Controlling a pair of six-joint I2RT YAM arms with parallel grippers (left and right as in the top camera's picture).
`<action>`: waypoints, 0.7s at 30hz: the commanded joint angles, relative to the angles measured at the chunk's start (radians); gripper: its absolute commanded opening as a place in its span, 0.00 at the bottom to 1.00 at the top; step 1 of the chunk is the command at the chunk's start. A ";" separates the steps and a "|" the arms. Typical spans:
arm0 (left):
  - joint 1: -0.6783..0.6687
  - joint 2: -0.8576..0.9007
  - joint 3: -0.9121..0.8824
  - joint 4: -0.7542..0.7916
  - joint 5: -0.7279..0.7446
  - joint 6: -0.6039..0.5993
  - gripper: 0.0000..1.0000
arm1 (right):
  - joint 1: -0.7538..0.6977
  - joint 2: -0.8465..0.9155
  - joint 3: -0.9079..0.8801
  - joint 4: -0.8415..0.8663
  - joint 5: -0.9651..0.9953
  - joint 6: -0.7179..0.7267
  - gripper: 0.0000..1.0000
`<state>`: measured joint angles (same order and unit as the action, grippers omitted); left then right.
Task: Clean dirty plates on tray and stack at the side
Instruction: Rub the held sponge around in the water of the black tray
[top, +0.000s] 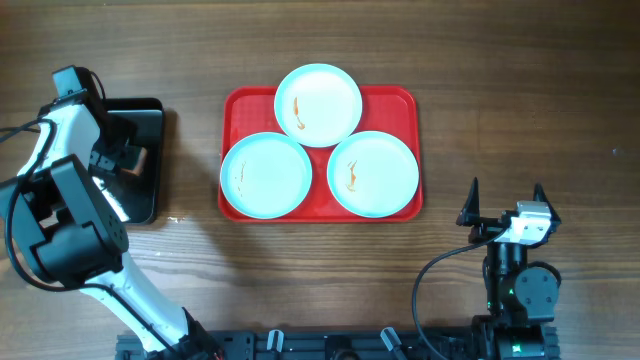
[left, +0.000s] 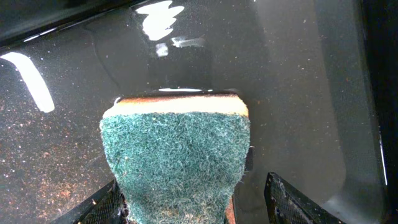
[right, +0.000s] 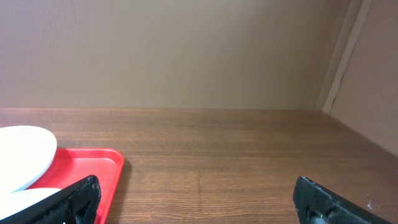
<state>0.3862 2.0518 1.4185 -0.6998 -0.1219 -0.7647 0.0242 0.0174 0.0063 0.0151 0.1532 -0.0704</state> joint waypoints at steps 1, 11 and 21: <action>-0.003 0.030 0.006 -0.008 0.005 -0.003 0.62 | -0.006 -0.010 -0.001 0.004 -0.015 -0.008 1.00; -0.003 0.030 0.006 -0.016 0.005 -0.002 0.40 | -0.006 -0.010 -0.001 0.004 -0.015 -0.008 1.00; -0.002 0.019 0.007 -0.033 0.005 -0.003 0.04 | -0.006 -0.010 -0.001 0.004 -0.015 -0.008 1.00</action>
<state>0.3862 2.0640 1.4185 -0.7204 -0.1211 -0.7650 0.0242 0.0174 0.0063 0.0151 0.1532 -0.0704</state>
